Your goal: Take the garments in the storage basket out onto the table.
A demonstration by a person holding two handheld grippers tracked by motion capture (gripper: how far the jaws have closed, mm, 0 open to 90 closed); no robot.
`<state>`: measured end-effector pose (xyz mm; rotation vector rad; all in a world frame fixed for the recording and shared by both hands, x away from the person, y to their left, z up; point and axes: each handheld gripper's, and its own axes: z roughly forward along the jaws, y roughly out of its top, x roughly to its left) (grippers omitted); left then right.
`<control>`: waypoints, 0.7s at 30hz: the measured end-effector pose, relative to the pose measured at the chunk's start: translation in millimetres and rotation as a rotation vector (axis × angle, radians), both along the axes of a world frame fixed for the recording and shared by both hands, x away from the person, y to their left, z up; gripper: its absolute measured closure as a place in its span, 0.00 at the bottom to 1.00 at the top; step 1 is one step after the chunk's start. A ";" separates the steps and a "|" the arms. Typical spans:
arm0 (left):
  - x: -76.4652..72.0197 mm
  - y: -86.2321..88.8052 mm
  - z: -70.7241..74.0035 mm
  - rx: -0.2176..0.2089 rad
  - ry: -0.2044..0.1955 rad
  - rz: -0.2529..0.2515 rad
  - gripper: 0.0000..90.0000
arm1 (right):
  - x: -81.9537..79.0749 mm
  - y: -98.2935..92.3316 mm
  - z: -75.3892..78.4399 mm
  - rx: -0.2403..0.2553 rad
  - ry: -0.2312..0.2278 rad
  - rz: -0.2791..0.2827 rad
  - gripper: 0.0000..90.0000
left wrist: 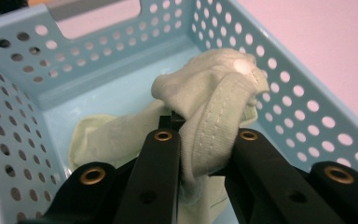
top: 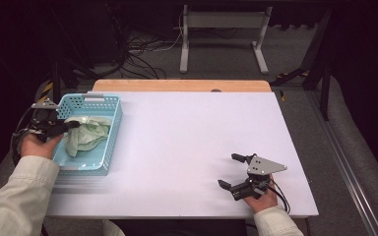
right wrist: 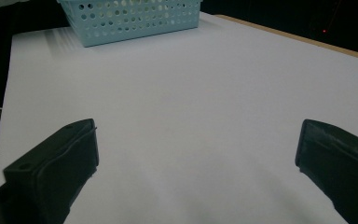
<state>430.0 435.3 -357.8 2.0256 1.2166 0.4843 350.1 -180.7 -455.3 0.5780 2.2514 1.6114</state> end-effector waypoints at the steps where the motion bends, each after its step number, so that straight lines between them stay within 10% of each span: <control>1: 0.0 0.0 0.0 0.000 0.000 0.000 0.95 | 0.0 0.0 0.0 0.000 0.000 0.000 0.00; 21: -11.0 3.2 19.1 -0.180 -0.160 0.047 0.95 | -0.1 -0.2 0.1 0.002 0.001 0.003 0.00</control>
